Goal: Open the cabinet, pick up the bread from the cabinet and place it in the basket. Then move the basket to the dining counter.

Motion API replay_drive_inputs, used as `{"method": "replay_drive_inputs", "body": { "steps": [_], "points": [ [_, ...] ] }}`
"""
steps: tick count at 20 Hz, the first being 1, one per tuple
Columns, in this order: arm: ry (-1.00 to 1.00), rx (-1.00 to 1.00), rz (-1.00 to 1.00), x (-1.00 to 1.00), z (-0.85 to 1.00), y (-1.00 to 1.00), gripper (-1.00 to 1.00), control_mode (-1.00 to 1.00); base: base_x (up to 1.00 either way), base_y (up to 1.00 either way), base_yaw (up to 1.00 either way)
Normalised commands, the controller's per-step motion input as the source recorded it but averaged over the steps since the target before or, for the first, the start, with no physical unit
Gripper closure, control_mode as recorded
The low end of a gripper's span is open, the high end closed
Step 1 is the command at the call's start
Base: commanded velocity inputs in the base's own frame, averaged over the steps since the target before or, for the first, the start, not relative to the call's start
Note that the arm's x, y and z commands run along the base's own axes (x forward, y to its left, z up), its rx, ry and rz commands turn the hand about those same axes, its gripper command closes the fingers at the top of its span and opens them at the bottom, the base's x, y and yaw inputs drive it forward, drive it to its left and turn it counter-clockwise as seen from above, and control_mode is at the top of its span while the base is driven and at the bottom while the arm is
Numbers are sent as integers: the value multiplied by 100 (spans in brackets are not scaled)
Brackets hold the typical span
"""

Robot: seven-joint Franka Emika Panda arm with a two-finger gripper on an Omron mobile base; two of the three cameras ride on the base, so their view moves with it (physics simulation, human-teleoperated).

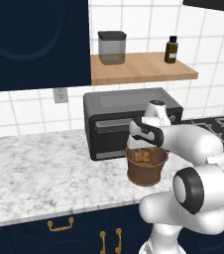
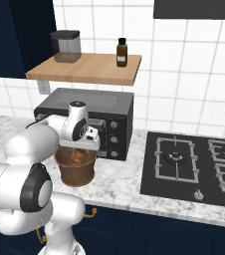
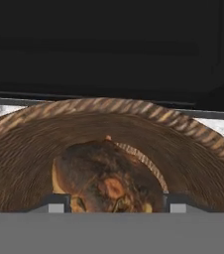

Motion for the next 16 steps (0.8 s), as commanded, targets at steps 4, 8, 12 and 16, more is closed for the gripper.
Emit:
{"method": "replay_drive_inputs", "body": {
  "steps": [4,8,12,16],
  "points": [
    [0,0,0,53,-26,0,100,-100,0,0,0],
    [0,0,0,20,-40,0,100,-100,0,0,0],
    [0,0,0,0,-22,0,-100,-100,0,0,0],
    [0,0,0,-2,0,0,-100,-100,0,0,0]
  ]
}}
